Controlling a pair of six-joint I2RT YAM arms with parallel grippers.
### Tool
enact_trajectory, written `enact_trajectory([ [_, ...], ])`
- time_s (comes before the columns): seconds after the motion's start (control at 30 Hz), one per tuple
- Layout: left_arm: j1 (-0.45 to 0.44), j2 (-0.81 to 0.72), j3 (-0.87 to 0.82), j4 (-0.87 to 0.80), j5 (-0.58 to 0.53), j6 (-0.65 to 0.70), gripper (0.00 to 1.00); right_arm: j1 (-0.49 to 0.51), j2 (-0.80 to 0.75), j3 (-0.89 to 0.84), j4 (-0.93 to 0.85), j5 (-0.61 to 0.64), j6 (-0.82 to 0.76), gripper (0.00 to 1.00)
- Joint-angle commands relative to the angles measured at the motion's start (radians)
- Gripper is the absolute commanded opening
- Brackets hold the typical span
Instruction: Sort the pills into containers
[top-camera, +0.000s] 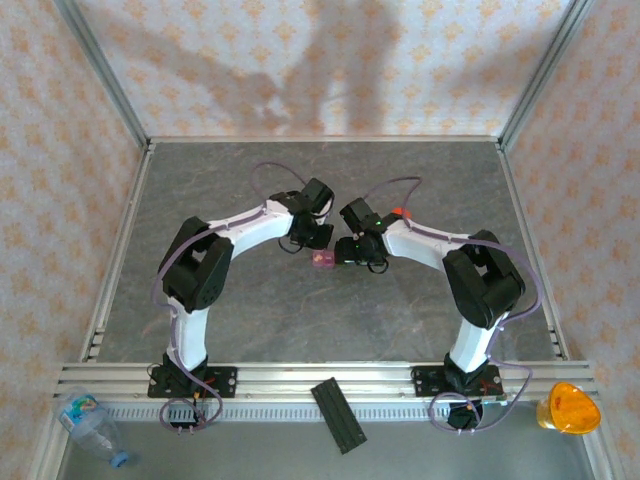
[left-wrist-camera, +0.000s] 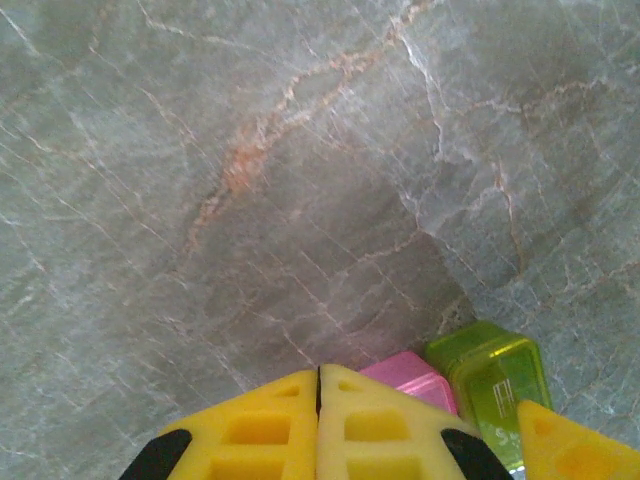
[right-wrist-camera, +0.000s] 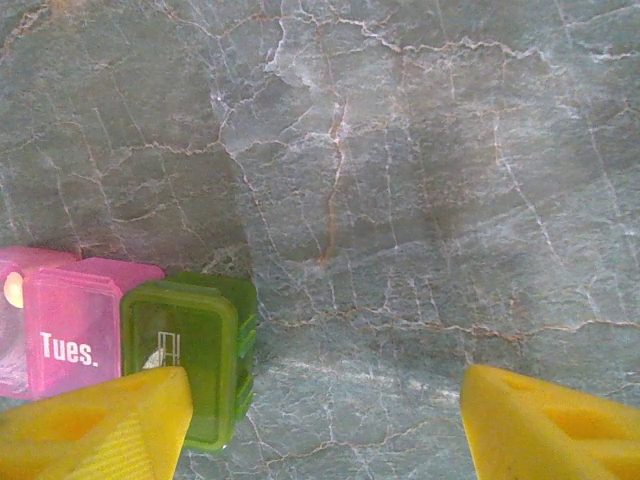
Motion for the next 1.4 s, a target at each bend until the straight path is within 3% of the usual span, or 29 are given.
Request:
enact_trajectory([
  [0.0,-0.014,-0.056,-0.03,0.02,0.017,-0.027,0.07,0.004,0.033,0.008,-0.015,0.052,0.012,0.71],
  [1.37,-0.053,-0.109,-0.187,0.064,-0.007,-0.076,0.07,0.004,0.046,0.01,-0.018,0.063,0.011,0.71],
])
